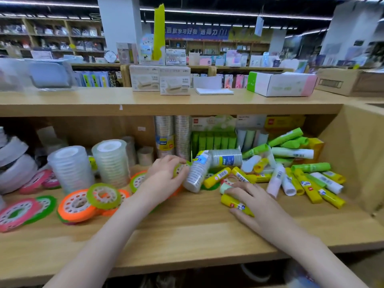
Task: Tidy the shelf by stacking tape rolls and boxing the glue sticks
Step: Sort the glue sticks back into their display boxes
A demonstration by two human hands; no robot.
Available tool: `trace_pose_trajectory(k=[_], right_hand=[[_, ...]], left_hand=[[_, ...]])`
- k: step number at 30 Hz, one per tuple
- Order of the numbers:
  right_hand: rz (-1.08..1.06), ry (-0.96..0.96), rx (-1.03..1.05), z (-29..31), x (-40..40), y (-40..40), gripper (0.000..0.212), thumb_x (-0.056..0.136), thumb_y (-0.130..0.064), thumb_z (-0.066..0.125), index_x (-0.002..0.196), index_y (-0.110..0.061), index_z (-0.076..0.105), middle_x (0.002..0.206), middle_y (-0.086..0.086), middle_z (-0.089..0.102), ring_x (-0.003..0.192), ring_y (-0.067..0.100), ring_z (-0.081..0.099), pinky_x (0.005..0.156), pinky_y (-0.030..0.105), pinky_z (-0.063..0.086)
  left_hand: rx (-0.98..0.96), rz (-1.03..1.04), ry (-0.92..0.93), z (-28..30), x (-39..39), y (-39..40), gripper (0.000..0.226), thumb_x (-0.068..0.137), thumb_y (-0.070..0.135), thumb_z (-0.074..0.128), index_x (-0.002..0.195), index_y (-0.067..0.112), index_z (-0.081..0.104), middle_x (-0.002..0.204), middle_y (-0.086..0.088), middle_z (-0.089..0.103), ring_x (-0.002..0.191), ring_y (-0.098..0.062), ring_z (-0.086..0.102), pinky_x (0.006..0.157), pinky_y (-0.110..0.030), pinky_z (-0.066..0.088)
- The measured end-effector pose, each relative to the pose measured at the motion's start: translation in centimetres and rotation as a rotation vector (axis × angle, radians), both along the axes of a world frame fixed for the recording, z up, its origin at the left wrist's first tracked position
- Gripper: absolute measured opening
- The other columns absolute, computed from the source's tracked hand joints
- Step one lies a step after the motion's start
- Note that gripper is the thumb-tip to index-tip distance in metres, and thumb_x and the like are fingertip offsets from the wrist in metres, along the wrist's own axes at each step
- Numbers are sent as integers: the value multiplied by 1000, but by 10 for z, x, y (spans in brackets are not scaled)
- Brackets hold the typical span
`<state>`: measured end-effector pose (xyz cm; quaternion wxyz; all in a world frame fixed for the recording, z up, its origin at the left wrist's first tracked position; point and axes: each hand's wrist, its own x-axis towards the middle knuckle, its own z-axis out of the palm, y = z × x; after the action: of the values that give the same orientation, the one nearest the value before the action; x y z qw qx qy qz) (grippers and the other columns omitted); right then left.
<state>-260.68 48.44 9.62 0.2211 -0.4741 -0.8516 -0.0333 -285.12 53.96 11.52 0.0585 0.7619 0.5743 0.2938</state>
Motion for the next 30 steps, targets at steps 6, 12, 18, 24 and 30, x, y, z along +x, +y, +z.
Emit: trace_pose_trajectory(k=[6,12,18,24,30], right_hand=[[70,115,-61,12,7,4,45,80,-28,68,122,-27,52,116,-14,53,106,2,50,86,16,39],[-121,357,175,46,34,45,39,77,-14,72,114,-17,58,107,-4,59,93,6,52,78,24,44],[-244,-63,22,47,47,112,33,93,-29,50,121,-13,55,124,7,52,117,26,39,94,36,30],[-10,161,98,54,43,94,33,93,-31,46,116,-11,58,116,6,58,115,26,44,95,36,32],[-114,-239,-156,67,14,106,51,88,-33,58,134,-28,37,133,-2,44,126,20,31,104,36,23]], left_hand=[[65,46,99,2,17,-7,66,75,65,29,123,28,54,133,10,46,123,-15,39,99,-31,28],[128,23,117,6,31,-6,61,77,65,34,121,24,49,123,9,49,115,-15,42,92,-28,24],[174,45,97,4,45,-7,46,88,49,51,124,23,41,120,8,48,113,-16,41,93,-26,18],[175,107,98,-4,49,-9,52,86,49,53,129,25,36,123,8,50,117,-14,39,98,-27,16],[98,195,120,-1,59,-1,56,87,47,52,133,23,31,127,3,52,120,-21,34,100,-33,18]])
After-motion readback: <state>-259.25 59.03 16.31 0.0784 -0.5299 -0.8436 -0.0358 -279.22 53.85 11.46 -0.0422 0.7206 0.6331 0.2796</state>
